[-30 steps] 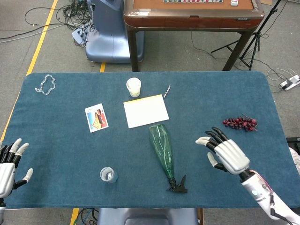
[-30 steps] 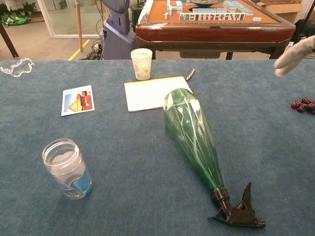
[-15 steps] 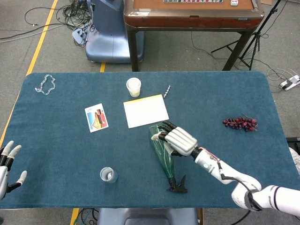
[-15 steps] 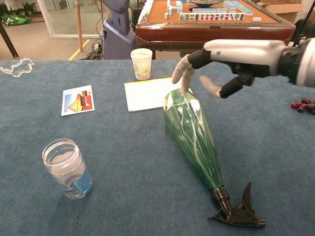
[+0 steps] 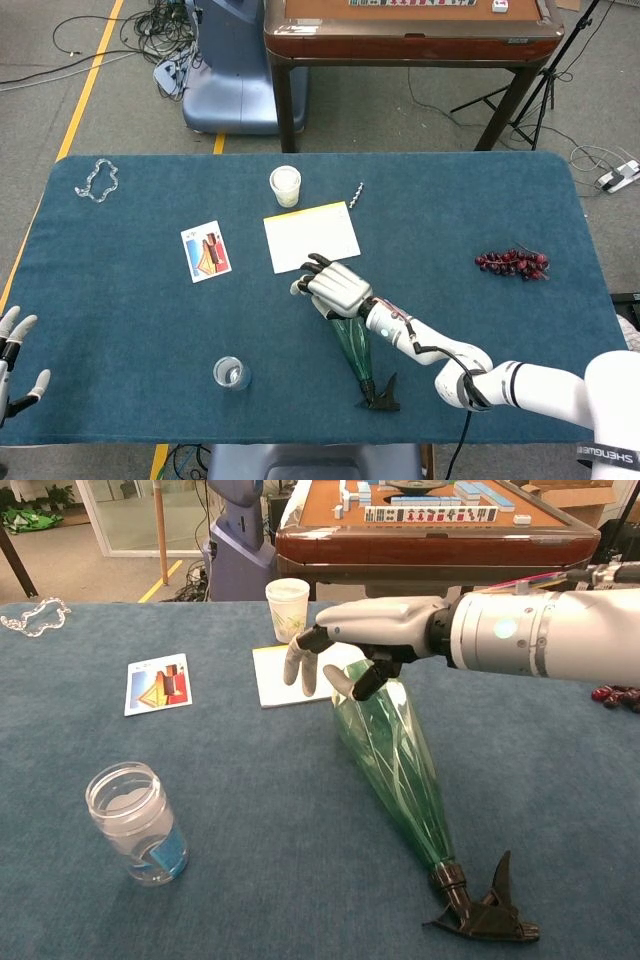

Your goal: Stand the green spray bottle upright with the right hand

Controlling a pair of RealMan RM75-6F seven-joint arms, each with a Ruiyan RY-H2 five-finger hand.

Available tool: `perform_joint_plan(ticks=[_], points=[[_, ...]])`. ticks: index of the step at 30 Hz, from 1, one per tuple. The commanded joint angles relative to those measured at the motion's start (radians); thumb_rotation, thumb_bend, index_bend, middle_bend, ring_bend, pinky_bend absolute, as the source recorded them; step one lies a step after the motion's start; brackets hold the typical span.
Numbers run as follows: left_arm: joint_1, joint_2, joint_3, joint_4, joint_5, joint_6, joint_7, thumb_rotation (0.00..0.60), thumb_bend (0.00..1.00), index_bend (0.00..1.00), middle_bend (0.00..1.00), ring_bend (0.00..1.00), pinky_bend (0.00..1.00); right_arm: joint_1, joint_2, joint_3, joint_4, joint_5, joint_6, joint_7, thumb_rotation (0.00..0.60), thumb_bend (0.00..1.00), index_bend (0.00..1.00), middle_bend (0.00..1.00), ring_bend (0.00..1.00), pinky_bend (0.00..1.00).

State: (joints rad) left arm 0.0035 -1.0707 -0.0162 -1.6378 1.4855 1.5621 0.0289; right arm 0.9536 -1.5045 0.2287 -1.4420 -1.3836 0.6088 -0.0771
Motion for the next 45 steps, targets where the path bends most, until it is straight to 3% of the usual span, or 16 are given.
perform_joint_plan(ticks=[1, 10, 17, 19, 23, 24, 26, 33, 39, 45], points=[[0.001, 0.001, 0.001, 0.002, -0.001, -0.003, -0.002, 0.6, 0.36, 0.11, 0.0, 0.0, 0.0, 0.007, 0.0, -0.013, 0.013, 0.028, -0.012, -0.014, 0.6, 0.8, 0.3, 0.35, 0.11, 0.07], [-0.003, -0.002, -0.001, 0.006, 0.006, -0.009, -0.008, 0.6, 0.36, 0.14, 0.0, 0.0, 0.0, -0.025, 0.082, -0.062, -0.027, 0.071, 0.004, -0.03, 0.6, 0.8, 0.3, 0.38, 0.11, 0.07], [-0.007, -0.007, -0.001, 0.014, 0.009, -0.017, -0.016, 0.6, 0.36, 0.14, 0.0, 0.0, 0.0, -0.091, 0.221, -0.115, -0.121, 0.088, 0.054, -0.044, 0.6, 0.79, 0.3, 0.4, 0.11, 0.07], [-0.007, -0.007, -0.001, 0.015, 0.01, -0.019, -0.017, 0.6, 0.36, 0.14, 0.0, 0.0, 0.0, -0.105, 0.262, -0.125, -0.149, 0.103, 0.059, -0.051, 0.6, 0.71, 0.3, 0.4, 0.11, 0.07], [-0.011, -0.009, -0.001, 0.015, 0.011, -0.025, -0.014, 0.6, 0.36, 0.14, 0.0, 0.0, 0.0, -0.138, 0.318, -0.12, -0.213, 0.092, 0.137, -0.068, 0.6, 0.16, 0.3, 0.32, 0.11, 0.07], [-0.012, -0.01, -0.001, 0.013, 0.013, -0.025, -0.012, 0.6, 0.36, 0.14, 0.0, 0.0, 0.0, -0.144, 0.324, -0.119, -0.227, 0.076, 0.157, -0.066, 0.6, 0.09, 0.3, 0.29, 0.11, 0.07], [-0.013, -0.01, -0.002, 0.01, 0.015, -0.024, -0.009, 0.6, 0.36, 0.14, 0.0, 0.0, 0.0, -0.156, 0.334, -0.119, -0.259, 0.027, 0.197, -0.054, 0.6, 0.04, 0.3, 0.26, 0.11, 0.07], [-0.008, -0.003, -0.003, -0.001, 0.013, -0.016, 0.0, 0.6, 0.36, 0.14, 0.0, 0.0, 0.0, -0.162, 0.367, -0.183, -0.322, -0.213, 0.253, -0.003, 0.6, 0.0, 0.3, 0.24, 0.11, 0.07], [-0.005, -0.001, -0.003, -0.007, 0.011, -0.015, 0.005, 0.6, 0.36, 0.14, 0.0, 0.0, 0.0, -0.153, 0.379, -0.254, -0.305, -0.379, 0.273, 0.002, 0.6, 0.0, 0.3, 0.23, 0.11, 0.07], [-0.008, 0.001, -0.005, -0.012, 0.012, -0.017, 0.011, 0.6, 0.36, 0.14, 0.0, 0.0, 0.0, -0.136, 0.363, -0.327, -0.208, -0.581, 0.351, 0.019, 0.6, 0.0, 0.3, 0.23, 0.11, 0.07]])
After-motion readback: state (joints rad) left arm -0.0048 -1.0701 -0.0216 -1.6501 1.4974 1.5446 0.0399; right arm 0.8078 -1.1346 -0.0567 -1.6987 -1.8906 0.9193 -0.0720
